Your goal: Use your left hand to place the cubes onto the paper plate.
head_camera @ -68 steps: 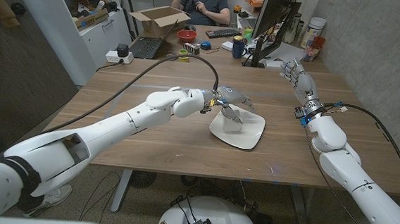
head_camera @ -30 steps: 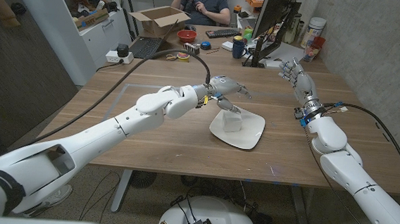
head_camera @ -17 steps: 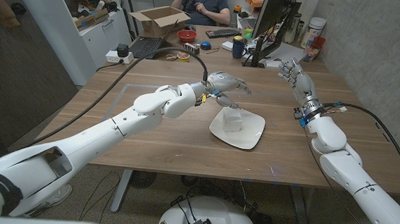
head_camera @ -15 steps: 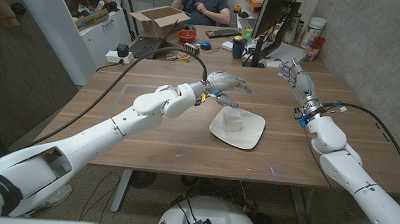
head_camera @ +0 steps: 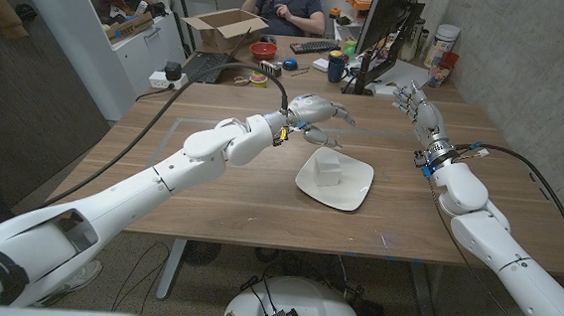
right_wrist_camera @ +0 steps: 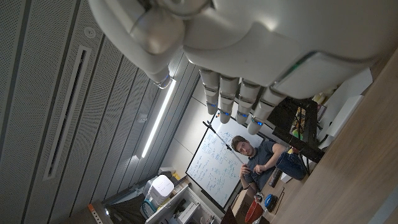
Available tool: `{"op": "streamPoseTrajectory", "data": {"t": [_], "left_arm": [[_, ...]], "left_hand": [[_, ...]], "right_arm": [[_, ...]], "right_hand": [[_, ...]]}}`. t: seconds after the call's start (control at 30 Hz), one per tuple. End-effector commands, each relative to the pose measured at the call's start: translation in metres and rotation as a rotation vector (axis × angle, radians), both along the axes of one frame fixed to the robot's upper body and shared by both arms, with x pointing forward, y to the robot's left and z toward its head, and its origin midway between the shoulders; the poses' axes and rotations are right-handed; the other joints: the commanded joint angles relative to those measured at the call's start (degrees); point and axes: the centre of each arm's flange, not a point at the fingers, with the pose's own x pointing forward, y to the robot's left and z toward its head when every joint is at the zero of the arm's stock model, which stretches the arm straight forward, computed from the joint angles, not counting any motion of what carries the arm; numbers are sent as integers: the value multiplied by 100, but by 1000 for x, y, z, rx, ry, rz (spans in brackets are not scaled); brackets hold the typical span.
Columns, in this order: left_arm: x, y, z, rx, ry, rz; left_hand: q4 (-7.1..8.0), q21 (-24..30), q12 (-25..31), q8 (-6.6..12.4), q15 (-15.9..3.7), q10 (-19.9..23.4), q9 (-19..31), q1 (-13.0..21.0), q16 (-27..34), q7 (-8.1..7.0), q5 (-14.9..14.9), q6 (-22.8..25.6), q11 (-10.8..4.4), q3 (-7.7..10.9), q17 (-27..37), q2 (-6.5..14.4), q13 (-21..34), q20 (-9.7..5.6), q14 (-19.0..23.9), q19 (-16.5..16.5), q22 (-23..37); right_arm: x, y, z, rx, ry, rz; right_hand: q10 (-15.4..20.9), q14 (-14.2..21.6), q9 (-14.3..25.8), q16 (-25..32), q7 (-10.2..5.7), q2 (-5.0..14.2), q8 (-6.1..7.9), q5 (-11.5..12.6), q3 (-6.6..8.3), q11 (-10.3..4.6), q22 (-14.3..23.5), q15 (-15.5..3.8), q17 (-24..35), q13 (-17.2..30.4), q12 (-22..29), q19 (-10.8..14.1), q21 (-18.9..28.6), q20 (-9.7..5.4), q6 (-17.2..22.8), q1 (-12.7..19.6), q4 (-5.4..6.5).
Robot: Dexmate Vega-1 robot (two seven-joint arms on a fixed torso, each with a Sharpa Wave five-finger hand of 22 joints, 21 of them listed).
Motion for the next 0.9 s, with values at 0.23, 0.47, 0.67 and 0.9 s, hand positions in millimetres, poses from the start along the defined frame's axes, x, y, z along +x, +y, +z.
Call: {"op": "streamPoseTrajectory", "data": {"t": [0.23,0.47,0.67,0.9], "left_arm": [[-7,6,8,-48,-18,-38],[-12,7,9,-97,-38,-54],[-15,9,10,-137,-61,-68],[-19,12,10,-181,-64,-85]], "left_hand": [[26,-31,-14,-4,-448,81,-12,-75,68,10,27,-32,-10,-39,-21,35,17,-30,176,112,29],[38,-47,-5,-7,-456,132,-16,-104,74,10,28,-45,-7,-64,-32,30,16,-48,212,137,29],[65,-65,9,2,-499,214,-23,-171,110,12,31,-32,2,-121,-52,2,14,-73,349,206,30],[80,-86,16,12,-517,274,-29,-216,118,12,38,-15,5,-167,-69,-24,12,-84,414,248,29]], "right_arm": [[2,1,2,-3,2,-4],[3,1,4,-13,5,2],[4,0,4,-11,9,3],[4,-2,5,-24,6,-1]], "right_hand": [[54,53,13,-12,-5,4,42,36,-21,-8,12,5,1,6,15,27,-21,6,33,-28,3],[50,48,13,-14,-4,4,42,36,-23,-19,12,4,0,6,13,13,-35,5,33,-27,2],[51,47,13,-14,-1,4,42,36,-24,-18,12,8,0,6,13,12,-40,11,35,-28,2],[52,50,13,-13,0,3,44,36,-28,-18,13,4,1,6,13,10,-46,16,38,-30,2]]}}
